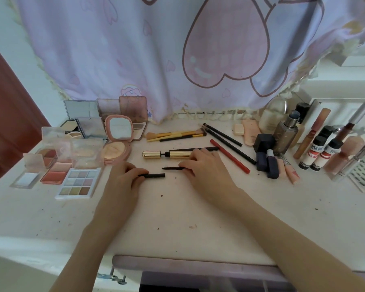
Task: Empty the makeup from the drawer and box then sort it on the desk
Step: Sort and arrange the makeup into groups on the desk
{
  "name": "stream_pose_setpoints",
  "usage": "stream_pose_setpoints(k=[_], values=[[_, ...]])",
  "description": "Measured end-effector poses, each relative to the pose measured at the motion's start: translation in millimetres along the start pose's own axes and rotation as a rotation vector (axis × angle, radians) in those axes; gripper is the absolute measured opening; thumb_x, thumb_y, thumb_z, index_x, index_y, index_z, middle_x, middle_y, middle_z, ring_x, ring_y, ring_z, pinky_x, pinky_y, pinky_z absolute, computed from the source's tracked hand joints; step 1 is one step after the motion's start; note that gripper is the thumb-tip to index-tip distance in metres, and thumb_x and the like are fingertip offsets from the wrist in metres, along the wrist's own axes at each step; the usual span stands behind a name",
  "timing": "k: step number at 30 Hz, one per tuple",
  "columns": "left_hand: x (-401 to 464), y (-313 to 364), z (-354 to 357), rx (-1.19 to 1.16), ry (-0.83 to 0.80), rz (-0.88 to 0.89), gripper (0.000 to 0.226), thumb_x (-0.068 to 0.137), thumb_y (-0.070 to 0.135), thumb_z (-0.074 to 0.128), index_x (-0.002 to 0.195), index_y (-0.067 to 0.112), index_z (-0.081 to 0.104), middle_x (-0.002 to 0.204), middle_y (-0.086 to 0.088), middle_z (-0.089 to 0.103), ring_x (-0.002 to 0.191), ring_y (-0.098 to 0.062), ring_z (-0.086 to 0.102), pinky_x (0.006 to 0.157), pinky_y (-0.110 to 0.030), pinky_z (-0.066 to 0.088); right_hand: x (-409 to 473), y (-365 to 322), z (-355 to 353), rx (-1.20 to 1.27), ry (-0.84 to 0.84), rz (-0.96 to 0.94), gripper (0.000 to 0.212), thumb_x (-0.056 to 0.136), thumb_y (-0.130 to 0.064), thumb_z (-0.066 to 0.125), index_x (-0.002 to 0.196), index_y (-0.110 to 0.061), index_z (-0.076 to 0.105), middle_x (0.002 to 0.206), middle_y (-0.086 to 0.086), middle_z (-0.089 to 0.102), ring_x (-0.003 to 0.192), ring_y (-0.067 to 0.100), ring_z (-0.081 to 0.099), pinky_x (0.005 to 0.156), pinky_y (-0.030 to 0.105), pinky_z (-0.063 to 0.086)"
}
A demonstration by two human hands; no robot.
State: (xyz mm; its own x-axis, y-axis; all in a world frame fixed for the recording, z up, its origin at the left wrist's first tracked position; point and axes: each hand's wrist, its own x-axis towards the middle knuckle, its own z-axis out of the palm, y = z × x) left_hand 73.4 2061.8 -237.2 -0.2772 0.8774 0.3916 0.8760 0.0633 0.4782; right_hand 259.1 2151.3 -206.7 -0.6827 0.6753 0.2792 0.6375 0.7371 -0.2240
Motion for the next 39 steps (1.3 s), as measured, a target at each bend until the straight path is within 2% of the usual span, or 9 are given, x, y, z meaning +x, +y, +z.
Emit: stream_pose_setpoints(k=[5, 9, 13, 17, 22, 25, 30, 33, 39], values=[[6, 0, -1, -0.009, -0.004, 0.066, 0.017, 0.082, -0.002, 0.063, 0.095, 0.004, 0.071, 0.087, -0.001, 0.051, 0.086, -0.016, 0.047, 0.074, -0.015, 0.03, 13, -8, 7, -0.026, -0.004, -0.026, 0.037, 0.098, -0.028, 0.041, 0.135, -0.022, 0.047, 0.125, 0.002, 0.049, 0.117, 0.017, 0.041, 0.1, 0.031, 0.027], [10, 2, -1, -0.007, -0.014, 0.097, 0.011, 0.082, 0.002, 0.064, 0.089, 0.009, 0.067, 0.087, 0.006, 0.05, 0.084, -0.014, 0.047, 0.072, -0.011, 0.031, 0, 8, 7, -0.009, 0.082, 0.018, 0.028, 0.094, -0.022, 0.052, 0.119, -0.014, 0.06, 0.115, 0.005, 0.056, 0.108, 0.021, 0.048, 0.093, 0.032, 0.033], [21, 3, 9, 0.03, -0.029, 0.216, 0.012, 0.079, 0.0, 0.067, 0.087, 0.009, 0.067, 0.086, 0.0, 0.056, 0.083, -0.021, 0.052, 0.076, -0.025, 0.037, -2, 21, 6, 0.017, 0.128, 0.053, 0.015, 0.086, -0.011, 0.062, 0.099, -0.006, 0.069, 0.097, 0.011, 0.062, 0.089, 0.027, 0.057, 0.078, 0.038, 0.05], [31, 5, 16, 0.069, 0.006, 0.249, 0.009, 0.076, 0.008, 0.072, 0.084, 0.009, 0.069, 0.084, -0.006, 0.058, 0.081, -0.025, 0.054, 0.071, -0.034, 0.045, -1, 25, 7, 0.067, 0.106, 0.083, 0.023, 0.095, -0.016, 0.051, 0.111, -0.01, 0.065, 0.109, 0.007, 0.058, 0.099, 0.02, 0.051, 0.084, 0.023, 0.036], [37, 7, 18, 0.118, 0.072, 0.279, 0.013, 0.074, 0.009, 0.075, 0.082, 0.007, 0.065, 0.081, -0.007, 0.057, 0.078, -0.025, 0.05, 0.069, -0.032, 0.042, 1, 30, 11, 0.084, 0.198, 0.088, 0.014, 0.089, -0.012, 0.059, 0.099, -0.008, 0.067, 0.096, 0.008, 0.061, 0.087, 0.022, 0.055, 0.079, 0.027, 0.039], [38, 8, 19, 0.114, 0.079, 0.254, 0.014, 0.074, 0.01, 0.075, 0.081, 0.008, 0.063, 0.081, -0.006, 0.056, 0.078, -0.023, 0.049, 0.068, -0.03, 0.04, 9, 37, 2, 0.108, 0.242, 0.145, 0.017, 0.093, -0.014, 0.053, 0.104, -0.01, 0.066, 0.103, 0.006, 0.06, 0.095, 0.019, 0.053, 0.085, 0.031, 0.042], [36, 7, 19, 0.122, 0.085, 0.311, 0.012, 0.073, 0.004, 0.074, 0.079, 0.007, 0.064, 0.08, -0.008, 0.057, 0.075, -0.025, 0.049, 0.065, -0.033, 0.042, 40, 57, -13, -0.141, 0.005, 0.182, 0.03, 0.098, -0.024, 0.043, 0.123, -0.024, 0.059, 0.123, 0.001, 0.052, 0.114, 0.021, 0.039, 0.093, 0.034, 0.03], [34, 7, 19, 0.122, 0.095, 0.34, 0.011, 0.074, 0.003, 0.073, 0.078, 0.007, 0.065, 0.078, -0.006, 0.057, 0.074, -0.024, 0.049, 0.064, -0.033, 0.042, 53, 59, -19, -0.195, -0.111, 0.157, 0.028, 0.096, -0.029, 0.045, 0.119, -0.028, 0.062, 0.125, -0.001, 0.05, 0.116, 0.02, 0.036, 0.089, 0.033, 0.027], [34, 5, 20, 0.116, 0.102, 0.346, 0.008, 0.076, 0.007, 0.072, 0.08, 0.009, 0.065, 0.079, -0.004, 0.056, 0.076, -0.023, 0.049, 0.065, -0.035, 0.045, 61, 54, -19, -0.19, -0.168, 0.101, 0.025, 0.094, -0.03, 0.048, 0.11, -0.028, 0.067, 0.129, -0.004, 0.05, 0.117, 0.018, 0.035, 0.091, 0.033, 0.028]])
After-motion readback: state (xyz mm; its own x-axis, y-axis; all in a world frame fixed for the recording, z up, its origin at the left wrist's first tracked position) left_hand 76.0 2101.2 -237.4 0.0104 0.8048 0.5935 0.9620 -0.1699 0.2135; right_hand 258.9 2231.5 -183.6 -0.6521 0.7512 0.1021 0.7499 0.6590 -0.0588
